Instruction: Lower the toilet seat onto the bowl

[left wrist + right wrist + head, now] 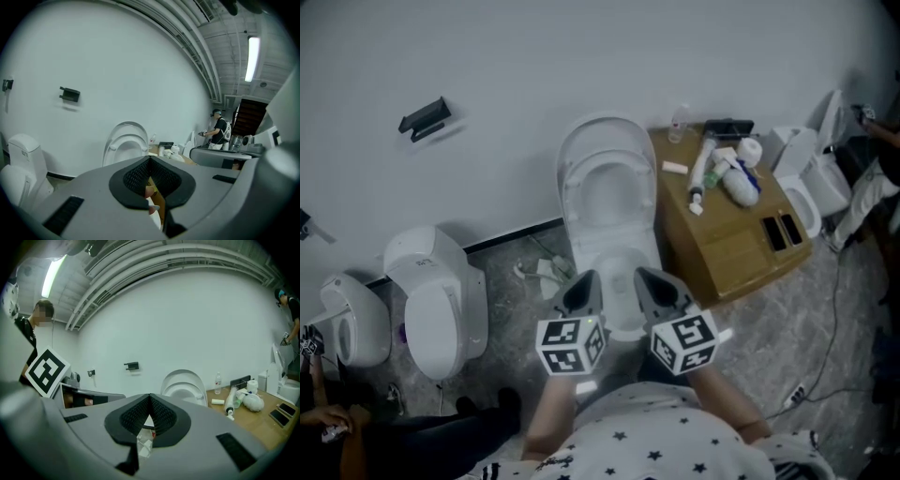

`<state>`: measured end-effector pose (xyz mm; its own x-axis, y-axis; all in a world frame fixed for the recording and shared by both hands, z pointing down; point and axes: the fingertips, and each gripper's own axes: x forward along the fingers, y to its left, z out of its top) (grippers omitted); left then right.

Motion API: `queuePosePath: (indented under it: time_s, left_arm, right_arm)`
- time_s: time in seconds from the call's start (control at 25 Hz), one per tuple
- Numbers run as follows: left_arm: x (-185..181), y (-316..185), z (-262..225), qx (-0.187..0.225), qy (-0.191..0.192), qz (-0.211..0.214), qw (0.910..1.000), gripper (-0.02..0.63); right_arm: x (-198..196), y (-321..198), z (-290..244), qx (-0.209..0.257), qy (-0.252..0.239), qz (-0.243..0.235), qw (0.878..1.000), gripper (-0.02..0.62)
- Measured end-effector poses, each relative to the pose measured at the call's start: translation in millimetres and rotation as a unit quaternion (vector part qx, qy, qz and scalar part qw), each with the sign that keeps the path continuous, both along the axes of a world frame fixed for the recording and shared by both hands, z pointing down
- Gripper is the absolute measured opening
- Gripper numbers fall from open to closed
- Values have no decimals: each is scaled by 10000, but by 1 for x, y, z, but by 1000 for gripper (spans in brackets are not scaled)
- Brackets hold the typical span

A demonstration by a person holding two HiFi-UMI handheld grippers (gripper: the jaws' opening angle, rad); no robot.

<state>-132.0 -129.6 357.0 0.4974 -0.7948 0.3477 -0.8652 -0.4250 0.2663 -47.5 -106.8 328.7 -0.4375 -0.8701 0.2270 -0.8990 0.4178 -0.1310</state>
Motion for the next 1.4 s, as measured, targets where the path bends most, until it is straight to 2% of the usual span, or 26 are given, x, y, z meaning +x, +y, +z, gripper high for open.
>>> queuePosePath:
  time_s: [0.28, 0.76, 1.16, 1.4]
  left_arm:
    - [18, -34, 4, -6, 26, -229, 9997, -2]
    - [38, -108, 15, -119, -150, -738, 9971, -3]
    - [48, -180, 28, -202, -135, -1103, 9936, -2]
    - [41, -224, 35, -195, -24, -1288, 9915, 0]
  right_arm:
    - [23, -39, 0, 48, -15, -214, 9998, 5]
    - [59, -121, 8, -85, 162, -618, 9979, 5]
    - [86, -199, 25, -167, 390, -802, 9959, 6]
    - [97, -249, 39, -281, 498, -794, 9952, 6]
